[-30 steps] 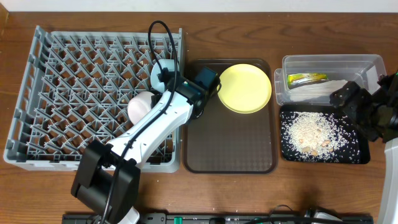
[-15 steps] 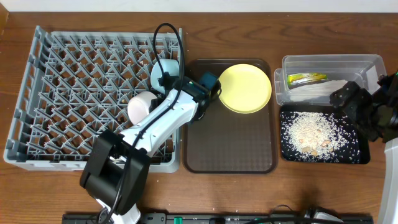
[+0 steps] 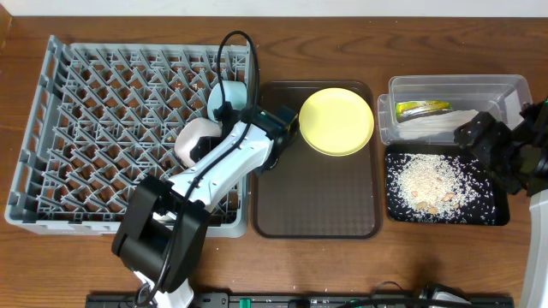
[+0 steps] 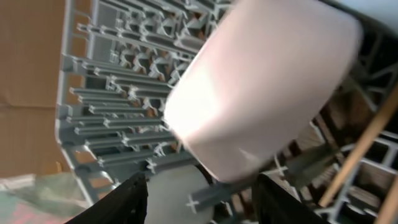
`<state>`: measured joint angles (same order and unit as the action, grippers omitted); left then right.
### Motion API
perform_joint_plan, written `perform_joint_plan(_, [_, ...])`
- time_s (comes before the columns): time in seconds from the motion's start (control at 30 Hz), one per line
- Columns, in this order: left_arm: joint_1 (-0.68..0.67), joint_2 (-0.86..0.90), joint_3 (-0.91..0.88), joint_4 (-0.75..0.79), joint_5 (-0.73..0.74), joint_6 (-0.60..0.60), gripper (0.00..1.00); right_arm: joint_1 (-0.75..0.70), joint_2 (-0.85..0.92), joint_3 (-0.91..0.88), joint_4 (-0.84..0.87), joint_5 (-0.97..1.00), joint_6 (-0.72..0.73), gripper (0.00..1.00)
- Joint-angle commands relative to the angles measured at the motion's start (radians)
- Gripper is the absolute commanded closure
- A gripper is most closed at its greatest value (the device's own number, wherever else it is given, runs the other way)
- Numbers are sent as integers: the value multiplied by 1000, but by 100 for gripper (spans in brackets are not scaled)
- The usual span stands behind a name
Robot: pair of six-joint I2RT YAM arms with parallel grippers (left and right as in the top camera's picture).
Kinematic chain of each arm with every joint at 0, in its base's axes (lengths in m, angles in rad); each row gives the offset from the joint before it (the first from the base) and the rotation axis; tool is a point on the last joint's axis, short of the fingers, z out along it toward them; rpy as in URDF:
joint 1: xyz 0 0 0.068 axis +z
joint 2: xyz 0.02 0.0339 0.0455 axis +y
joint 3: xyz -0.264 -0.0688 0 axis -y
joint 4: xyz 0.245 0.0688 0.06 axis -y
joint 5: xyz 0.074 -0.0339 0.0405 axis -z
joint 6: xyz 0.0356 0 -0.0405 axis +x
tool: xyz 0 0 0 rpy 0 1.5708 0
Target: Sort waste into correct bins and load items into the dishwasher
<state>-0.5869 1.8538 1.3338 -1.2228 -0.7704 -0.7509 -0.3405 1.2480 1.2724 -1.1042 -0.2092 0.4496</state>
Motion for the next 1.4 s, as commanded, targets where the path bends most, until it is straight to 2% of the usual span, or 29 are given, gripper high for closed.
perform_joint_plan(0.0, [4,7,-5,-4,-71,48,44,-12,-12,0,-2,-2,10,1])
perform_joint_plan(0.17, [4,-5,-5,-7,-21,61,43,-12,-12,0,-2,-2,10,1])
perform_joint_plan(0.33, [4,-41,0,-8,36,23,43,-12,-12,0,-2,-2,10,1])
perform_joint_plan(0.6, [38,-211,35,41,90,21,43,-12,-12,0,-2,-2,10,1])
perform_joint_plan(0.63, [56,-230,35,57,91,21,46,-12,-12,0,-2,-2,10,1])
perform_joint_plan(0.67, [77,-246,35,75,90,26,55,-12,-12,0,-2,-2,10,1])
perform_joint_plan(0.7, [101,-256,34,98,91,49,66,-12,-12,0,-2,-2,10,1])
perform_joint_plan(0.77, [155,-264,34,154,101,110,79,-12,-12,0,-2,-2,10,1])
perform_joint_plan(0.87, [248,-259,21,293,247,309,92,-12,-12,0,-2,-2,10,1])
perform_joint_plan(0.93, [312,-249,13,361,359,403,92,-12,-12,0,-2,-2,10,1])
perform_joint_plan(1.0, [366,-242,13,391,445,445,92,-12,-12,0,-2,-2,10,1])
perform_joint_plan(1.17, [502,-240,13,414,662,601,92,-12,-12,0,-2,-2,10,1])
perform_joint_plan(1.27, [542,-240,11,399,795,688,92,-12,-12,0,-2,-2,10,1])
perform_joint_plan(1.37, [549,-240,10,391,855,740,92,-12,-12,0,-2,-2,10,1])
